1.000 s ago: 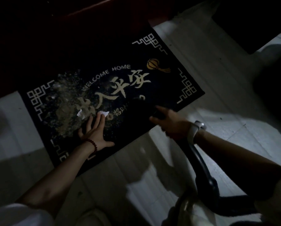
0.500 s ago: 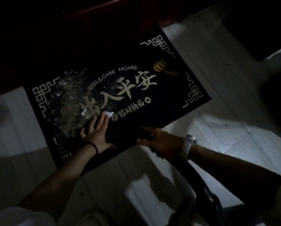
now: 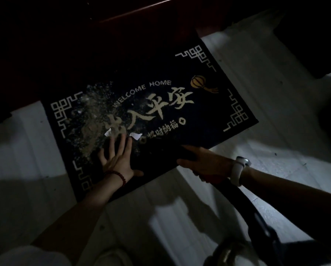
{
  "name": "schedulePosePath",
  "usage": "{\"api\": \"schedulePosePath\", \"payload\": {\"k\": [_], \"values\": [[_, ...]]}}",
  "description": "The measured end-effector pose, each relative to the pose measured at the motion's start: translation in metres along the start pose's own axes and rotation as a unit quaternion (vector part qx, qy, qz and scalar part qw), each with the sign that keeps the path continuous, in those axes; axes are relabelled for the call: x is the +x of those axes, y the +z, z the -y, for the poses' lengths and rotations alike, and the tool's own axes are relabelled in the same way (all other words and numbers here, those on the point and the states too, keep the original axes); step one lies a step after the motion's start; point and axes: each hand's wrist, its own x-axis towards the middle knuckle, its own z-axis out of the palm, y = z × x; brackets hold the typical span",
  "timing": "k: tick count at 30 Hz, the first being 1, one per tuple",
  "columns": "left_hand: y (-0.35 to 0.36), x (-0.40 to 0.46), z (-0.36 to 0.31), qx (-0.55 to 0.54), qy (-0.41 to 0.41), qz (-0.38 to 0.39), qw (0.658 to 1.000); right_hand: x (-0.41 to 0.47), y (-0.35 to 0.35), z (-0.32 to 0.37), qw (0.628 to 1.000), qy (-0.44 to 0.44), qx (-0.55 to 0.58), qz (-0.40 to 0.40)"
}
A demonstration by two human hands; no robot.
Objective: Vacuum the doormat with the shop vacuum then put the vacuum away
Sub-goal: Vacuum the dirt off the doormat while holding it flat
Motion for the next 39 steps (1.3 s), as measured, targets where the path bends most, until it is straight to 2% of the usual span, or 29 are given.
{"api": "schedulePosePath", "payload": {"k": [2, 3, 6, 8, 10, 15, 16, 17, 19, 21, 23, 25, 27, 32, 35, 37, 39], "values": [[0.001, -0.003, 0.000, -0.015, -0.017, -0.008, 1.000, -0.002, -0.011, 0.009, 0.999, -0.019, -0.042, 0.012], [0.002, -0.004, 0.000, -0.022, -0.026, -0.008, 0.999, 0.001, -0.018, 0.015, 0.998, -0.031, -0.063, -0.007], [0.002, -0.002, 0.003, -0.047, -0.039, 0.010, 0.998, 0.023, -0.046, 0.032, 0.988, -0.040, -0.081, -0.128], [0.002, -0.001, 0.005, -0.071, -0.039, 0.014, 0.997, 0.040, -0.055, 0.042, 0.985, -0.027, -0.029, -0.165], [0.003, -0.001, 0.006, -0.073, -0.035, 0.014, 0.997, 0.047, -0.042, 0.047, 0.989, -0.032, -0.001, -0.141], [0.007, -0.002, 0.007, -0.076, -0.034, 0.017, 0.996, 0.020, 0.011, 0.037, 0.998, -0.021, 0.033, 0.042], [0.007, 0.000, 0.010, -0.079, -0.041, 0.013, 0.996, 0.020, 0.009, 0.039, 0.998, -0.026, 0.028, 0.055], [0.006, 0.000, 0.008, -0.077, -0.038, 0.011, 0.996, 0.021, 0.001, 0.039, 0.999, -0.039, 0.009, 0.032], [0.005, 0.002, 0.007, -0.074, -0.027, 0.004, 0.997, 0.032, -0.025, 0.043, 0.996, -0.053, -0.023, -0.064], [0.004, 0.002, 0.006, -0.073, -0.024, -0.004, 0.997, 0.046, -0.045, 0.048, 0.991, -0.043, -0.012, -0.127], [0.005, 0.001, 0.008, -0.068, -0.024, -0.003, 0.997, 0.050, -0.039, 0.050, 0.993, -0.037, 0.006, -0.115], [0.007, 0.000, 0.010, -0.072, -0.024, 0.004, 0.997, 0.039, -0.010, 0.043, 0.997, -0.029, 0.051, -0.042], [0.007, 0.000, 0.010, -0.072, -0.026, 0.011, 0.997, 0.024, 0.017, 0.035, 0.998, -0.024, 0.047, 0.020], [0.008, 0.000, 0.010, -0.075, -0.027, -0.004, 0.997, 0.019, -0.003, 0.036, 0.998, -0.030, 0.057, -0.024], [0.010, -0.001, 0.010, -0.072, -0.021, -0.012, 0.997, 0.020, -0.023, 0.047, 0.990, -0.037, 0.119, -0.066], [0.010, -0.001, 0.009, -0.077, -0.021, -0.011, 0.997, 0.021, -0.022, 0.052, 0.991, -0.033, 0.120, -0.054], [0.009, 0.000, 0.010, -0.089, -0.024, -0.013, 0.996, 0.017, -0.009, 0.054, 0.997, -0.048, 0.049, -0.020]]}}
